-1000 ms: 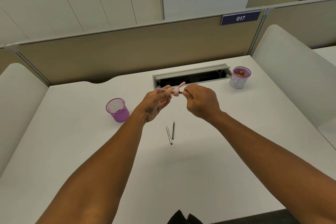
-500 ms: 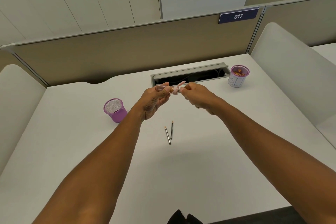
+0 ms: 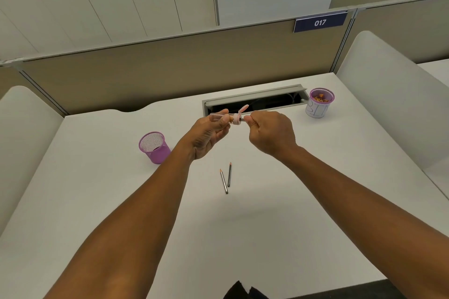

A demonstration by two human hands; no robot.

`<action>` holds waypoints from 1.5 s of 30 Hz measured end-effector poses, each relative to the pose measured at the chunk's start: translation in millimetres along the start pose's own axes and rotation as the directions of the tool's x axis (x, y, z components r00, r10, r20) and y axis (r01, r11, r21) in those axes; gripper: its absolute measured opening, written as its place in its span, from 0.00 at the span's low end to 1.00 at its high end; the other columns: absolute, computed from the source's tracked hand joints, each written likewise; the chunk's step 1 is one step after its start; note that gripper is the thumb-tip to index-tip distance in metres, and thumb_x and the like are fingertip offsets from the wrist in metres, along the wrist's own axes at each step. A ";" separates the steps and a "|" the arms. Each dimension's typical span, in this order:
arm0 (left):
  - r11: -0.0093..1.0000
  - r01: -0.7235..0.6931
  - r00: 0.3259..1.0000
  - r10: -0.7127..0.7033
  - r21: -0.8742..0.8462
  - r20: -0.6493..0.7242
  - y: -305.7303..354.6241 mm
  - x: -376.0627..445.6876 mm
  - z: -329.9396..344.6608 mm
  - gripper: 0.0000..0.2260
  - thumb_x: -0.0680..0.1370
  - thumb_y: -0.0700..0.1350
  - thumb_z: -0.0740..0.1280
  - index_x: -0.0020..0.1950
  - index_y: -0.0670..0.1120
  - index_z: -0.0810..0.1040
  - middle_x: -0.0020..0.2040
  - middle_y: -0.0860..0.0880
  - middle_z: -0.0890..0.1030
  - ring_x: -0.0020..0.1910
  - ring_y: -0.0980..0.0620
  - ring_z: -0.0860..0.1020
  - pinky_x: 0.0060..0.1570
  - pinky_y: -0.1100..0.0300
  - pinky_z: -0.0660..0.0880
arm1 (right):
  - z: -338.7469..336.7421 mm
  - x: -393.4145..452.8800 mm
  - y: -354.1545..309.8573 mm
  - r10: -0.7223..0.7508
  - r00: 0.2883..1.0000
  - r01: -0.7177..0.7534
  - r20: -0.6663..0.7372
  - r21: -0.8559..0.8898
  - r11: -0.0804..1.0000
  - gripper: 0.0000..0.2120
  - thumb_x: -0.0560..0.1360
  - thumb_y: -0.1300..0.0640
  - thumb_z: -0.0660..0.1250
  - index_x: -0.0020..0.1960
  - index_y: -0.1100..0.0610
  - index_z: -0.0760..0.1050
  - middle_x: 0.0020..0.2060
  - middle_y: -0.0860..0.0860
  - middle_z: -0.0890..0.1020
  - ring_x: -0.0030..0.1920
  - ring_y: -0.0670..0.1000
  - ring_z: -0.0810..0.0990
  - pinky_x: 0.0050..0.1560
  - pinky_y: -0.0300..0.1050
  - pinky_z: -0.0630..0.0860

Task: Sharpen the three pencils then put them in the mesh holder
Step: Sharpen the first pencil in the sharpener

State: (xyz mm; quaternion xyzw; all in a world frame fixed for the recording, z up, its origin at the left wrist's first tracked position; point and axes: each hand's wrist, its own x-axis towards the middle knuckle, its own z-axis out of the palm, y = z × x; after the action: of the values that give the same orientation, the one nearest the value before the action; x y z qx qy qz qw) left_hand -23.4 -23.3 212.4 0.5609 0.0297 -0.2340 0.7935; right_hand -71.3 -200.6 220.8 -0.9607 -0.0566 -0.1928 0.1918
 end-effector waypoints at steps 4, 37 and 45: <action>0.996 -0.004 1.000 0.004 0.093 0.001 1.2 0.1 0.5 0.12 0.79 0.37 0.67 0.63 0.41 0.76 0.52 0.47 0.81 0.45 0.53 0.79 0.57 0.60 0.78 | -16.9 16.5 -10.9 0.415 0.788 -0.566 0.456 0.271 0.778 0.12 0.79 0.53 0.58 0.40 0.57 0.73 0.31 0.52 0.71 0.30 0.51 0.67 0.30 0.43 0.61; 1.000 -0.022 1.000 0.022 0.009 -0.021 3.1 -1.1 12.9 0.09 0.78 0.37 0.68 0.58 0.43 0.78 0.52 0.46 0.81 0.44 0.53 0.78 0.52 0.63 0.80 | -24.8 17.4 -3.2 0.169 0.901 -0.325 0.400 0.366 0.872 0.09 0.80 0.52 0.59 0.56 0.56 0.71 0.46 0.51 0.76 0.42 0.49 0.73 0.38 0.42 0.68; 0.999 -0.008 1.000 0.007 -0.034 -0.025 -1.5 -3.3 15.2 0.10 0.79 0.37 0.68 0.59 0.42 0.77 0.52 0.43 0.80 0.41 0.53 0.79 0.48 0.63 0.81 | -1.9 -4.1 11.9 -0.134 0.986 0.138 -0.100 0.029 0.990 0.05 0.77 0.58 0.63 0.45 0.58 0.76 0.36 0.51 0.78 0.32 0.52 0.71 0.29 0.49 0.74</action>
State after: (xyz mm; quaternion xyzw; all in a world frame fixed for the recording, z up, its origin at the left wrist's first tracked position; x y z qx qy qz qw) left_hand -30.3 -36.3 217.7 0.5503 0.0413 -0.2237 0.8033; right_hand -73.6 -212.4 216.7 -0.9404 -0.1162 -0.2511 0.1978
